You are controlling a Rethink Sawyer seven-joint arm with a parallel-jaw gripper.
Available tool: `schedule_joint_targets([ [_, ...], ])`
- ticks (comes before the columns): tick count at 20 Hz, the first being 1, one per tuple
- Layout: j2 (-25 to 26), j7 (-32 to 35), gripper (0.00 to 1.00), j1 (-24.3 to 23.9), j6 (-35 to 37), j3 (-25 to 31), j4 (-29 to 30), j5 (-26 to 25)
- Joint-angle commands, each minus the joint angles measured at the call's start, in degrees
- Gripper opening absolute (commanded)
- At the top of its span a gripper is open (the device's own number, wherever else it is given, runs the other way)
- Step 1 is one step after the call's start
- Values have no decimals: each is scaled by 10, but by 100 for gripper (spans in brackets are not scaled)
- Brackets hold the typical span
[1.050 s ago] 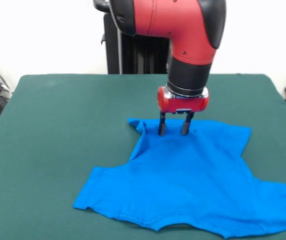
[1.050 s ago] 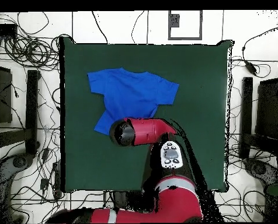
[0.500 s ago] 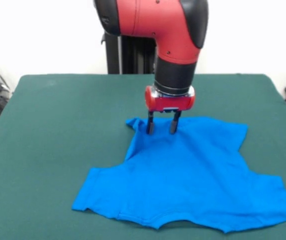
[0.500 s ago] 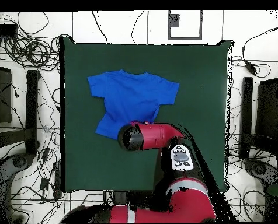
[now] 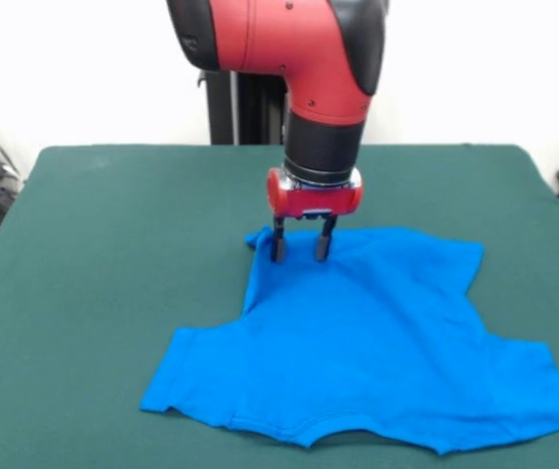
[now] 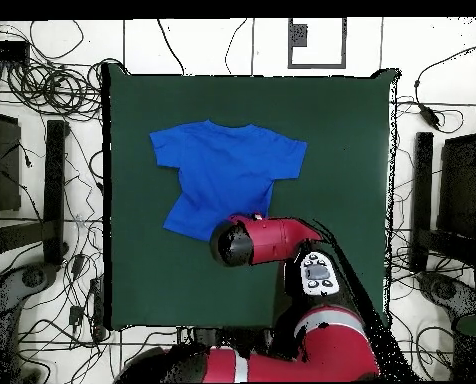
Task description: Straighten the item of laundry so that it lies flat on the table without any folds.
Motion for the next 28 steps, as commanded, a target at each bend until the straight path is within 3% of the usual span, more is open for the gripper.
schedule_joint_targets([
  [1,20,40,100,12,6,65,40,-10],
  [8,-48,42,100,20,105,96,40,47],
  [16,-83,31,100,23,195,107,16,85],
  [28,-40,85,100,77,158,79,-18,87],
])
